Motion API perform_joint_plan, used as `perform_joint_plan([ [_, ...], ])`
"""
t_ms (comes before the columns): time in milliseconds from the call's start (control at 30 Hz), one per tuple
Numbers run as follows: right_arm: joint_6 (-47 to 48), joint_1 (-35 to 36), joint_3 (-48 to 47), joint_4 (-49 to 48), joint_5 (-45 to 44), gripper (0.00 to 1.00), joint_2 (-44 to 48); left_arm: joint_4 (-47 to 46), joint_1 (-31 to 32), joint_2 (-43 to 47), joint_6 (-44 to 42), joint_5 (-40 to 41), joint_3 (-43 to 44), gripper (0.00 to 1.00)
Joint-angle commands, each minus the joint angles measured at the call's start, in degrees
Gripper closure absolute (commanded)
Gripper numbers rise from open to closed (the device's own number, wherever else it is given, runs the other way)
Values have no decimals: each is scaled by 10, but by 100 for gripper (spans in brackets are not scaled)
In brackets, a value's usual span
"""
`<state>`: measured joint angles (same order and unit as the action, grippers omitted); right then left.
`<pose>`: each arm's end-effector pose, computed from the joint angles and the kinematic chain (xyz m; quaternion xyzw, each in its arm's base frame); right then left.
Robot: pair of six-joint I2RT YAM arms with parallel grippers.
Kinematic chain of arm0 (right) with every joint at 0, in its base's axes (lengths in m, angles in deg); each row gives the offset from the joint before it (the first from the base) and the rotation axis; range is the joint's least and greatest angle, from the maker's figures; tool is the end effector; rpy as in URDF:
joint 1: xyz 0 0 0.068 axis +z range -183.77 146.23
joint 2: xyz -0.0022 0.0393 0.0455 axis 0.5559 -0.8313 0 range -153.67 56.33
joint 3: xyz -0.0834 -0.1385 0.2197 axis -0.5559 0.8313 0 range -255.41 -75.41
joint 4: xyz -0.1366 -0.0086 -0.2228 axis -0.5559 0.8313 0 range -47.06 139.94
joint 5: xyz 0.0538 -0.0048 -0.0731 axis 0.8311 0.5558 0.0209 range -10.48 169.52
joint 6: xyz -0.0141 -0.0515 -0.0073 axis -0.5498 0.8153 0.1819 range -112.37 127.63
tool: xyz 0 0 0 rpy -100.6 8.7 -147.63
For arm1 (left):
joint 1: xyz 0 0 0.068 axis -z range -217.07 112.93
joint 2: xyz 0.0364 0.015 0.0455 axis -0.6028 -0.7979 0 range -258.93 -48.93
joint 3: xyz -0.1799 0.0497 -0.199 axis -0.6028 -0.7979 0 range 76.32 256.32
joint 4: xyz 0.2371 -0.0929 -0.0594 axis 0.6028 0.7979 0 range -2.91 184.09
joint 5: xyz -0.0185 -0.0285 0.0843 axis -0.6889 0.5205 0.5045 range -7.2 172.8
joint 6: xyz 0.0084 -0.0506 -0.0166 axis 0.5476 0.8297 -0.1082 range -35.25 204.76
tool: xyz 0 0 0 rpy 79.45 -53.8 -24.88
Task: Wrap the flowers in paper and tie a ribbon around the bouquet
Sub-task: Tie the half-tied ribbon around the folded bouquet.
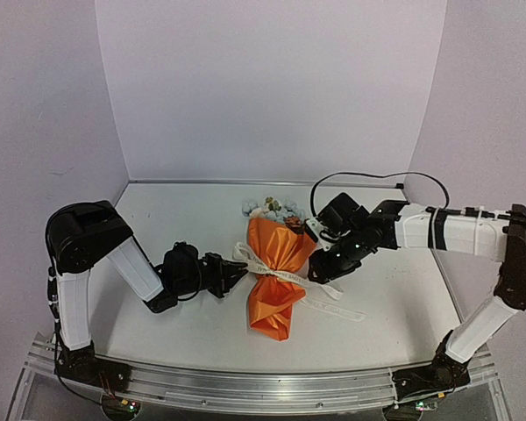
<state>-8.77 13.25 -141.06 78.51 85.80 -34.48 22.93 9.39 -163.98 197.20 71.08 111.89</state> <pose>0.2184 0.2401 0.2323 -0.2685 0.9282 0.1777 0.1867 0.2294 -0.2519 0.0939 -0.3787 0.6971 -0.6080 0.0307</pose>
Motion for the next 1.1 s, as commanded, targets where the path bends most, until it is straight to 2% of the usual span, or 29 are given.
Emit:
perform_joint_plan([
  [0, 9, 3, -71, 2, 39, 54, -46, -17, 0, 9, -9, 3, 4, 89],
  [200, 9, 4, -165, 17, 81, 55, -122, 17, -3, 34, -45, -9, -4, 100],
  [533, 0, 28, -264, 44, 85, 60, -212, 154, -18, 95, -124, -63, 1, 100],
  [1067, 17, 36, -298, 73, 2, 64, -280, 230, -36, 150, -181, -64, -11, 100],
])
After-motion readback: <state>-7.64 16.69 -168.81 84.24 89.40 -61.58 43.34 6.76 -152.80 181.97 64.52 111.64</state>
